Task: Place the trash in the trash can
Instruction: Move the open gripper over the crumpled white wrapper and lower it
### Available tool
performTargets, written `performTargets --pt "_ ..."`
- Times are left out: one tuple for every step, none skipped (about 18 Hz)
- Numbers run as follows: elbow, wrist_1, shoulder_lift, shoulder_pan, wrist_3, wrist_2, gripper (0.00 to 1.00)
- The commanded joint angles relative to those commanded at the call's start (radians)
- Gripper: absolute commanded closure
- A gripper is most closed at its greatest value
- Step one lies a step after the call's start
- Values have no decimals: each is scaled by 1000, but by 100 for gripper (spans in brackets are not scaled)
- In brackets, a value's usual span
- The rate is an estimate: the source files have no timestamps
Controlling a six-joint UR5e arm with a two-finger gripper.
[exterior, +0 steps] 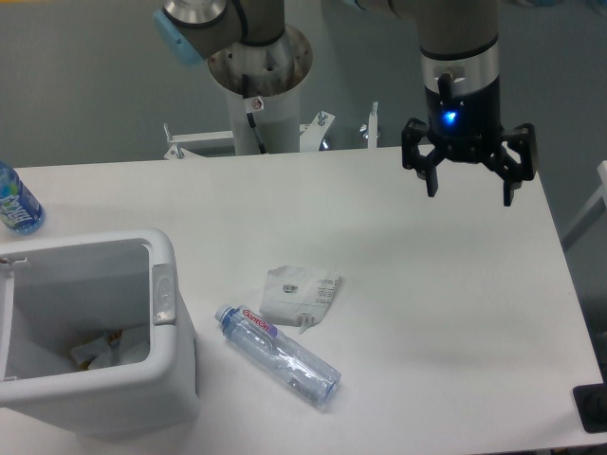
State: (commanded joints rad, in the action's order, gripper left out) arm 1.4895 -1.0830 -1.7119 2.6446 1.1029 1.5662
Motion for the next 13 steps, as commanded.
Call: performTargets --pt "0 0 0 2 2 2 0" --pt "0 0 0 0 5 2 0" --pt "0 0 0 -2 3 -6 0" --pt "2 2 0 -3 -3 -6 0" --pt "2 2 -2 -5 -5 -6 0" --pt "2 3 -3 -6 -11 -8 0" --pt "2 3 -8 -8 -17 -8 0" --pt "0 3 -11 -9 -34 -11 0" --pt "0 5 -11 -11 -55 -24 0" --pt "3 5 -12 -9 -80 -56 0" --pt "12 5 -12 -11 -104 -84 0" --pt "27 6 -11 -11 -132 -93 0" --pt "47 17 -6 -11 -149 -94 0"
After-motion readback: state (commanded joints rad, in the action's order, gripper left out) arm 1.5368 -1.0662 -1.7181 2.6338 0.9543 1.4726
